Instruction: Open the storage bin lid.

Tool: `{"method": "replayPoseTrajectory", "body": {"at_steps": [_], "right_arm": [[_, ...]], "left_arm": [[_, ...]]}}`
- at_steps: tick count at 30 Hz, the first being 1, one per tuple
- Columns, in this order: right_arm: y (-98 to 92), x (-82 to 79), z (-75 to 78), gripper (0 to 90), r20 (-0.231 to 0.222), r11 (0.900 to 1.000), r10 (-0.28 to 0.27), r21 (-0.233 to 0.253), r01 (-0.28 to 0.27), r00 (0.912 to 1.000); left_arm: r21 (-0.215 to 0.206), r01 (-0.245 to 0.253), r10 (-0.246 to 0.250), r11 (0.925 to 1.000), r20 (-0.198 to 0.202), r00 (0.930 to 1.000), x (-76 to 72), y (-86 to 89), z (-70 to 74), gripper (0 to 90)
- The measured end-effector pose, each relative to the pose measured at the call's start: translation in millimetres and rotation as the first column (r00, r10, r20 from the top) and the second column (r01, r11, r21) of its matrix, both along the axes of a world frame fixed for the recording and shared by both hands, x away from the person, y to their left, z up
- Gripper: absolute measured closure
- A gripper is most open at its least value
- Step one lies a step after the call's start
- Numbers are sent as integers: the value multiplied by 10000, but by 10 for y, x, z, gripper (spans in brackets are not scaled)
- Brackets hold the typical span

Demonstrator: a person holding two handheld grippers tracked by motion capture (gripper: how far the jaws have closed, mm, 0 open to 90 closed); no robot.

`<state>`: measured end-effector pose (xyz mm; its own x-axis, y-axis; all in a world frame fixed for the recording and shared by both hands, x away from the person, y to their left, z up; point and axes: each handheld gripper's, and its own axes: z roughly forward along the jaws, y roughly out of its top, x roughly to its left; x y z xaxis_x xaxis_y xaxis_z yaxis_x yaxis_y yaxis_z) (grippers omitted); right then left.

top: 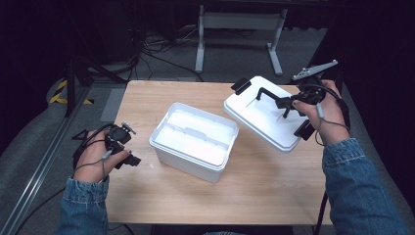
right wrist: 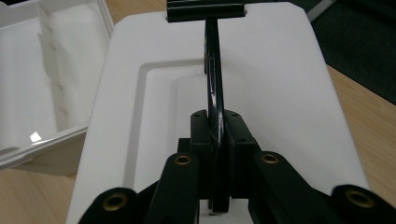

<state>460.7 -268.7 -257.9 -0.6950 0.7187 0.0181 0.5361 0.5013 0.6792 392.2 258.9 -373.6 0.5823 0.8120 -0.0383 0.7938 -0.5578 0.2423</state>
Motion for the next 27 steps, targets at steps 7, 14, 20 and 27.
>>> {"method": "replayPoseTrajectory", "body": {"at_steps": [7,14,20,27], "right_arm": [[-129,99,-217,850,-426,9984,-562,-117,558,9975],[-194,160,-579,850,-715,9945,-1038,-196,1027,9920],[-266,199,-849,850,-1025,9927,-1208,-95,1205,9874],[-331,231,-1062,850,-1226,9904,-1382,-93,1381,9828]], "left_arm": [[6,38,-38,10000,-42,10000,2,-1,-5,201],[-19,-138,138,9999,139,9998,1,4,9,204],[16,-100,100,9999,98,9999,7,12,-2,203],[45,-31,31,10000,82,10000,10,18,-2,203]]}}
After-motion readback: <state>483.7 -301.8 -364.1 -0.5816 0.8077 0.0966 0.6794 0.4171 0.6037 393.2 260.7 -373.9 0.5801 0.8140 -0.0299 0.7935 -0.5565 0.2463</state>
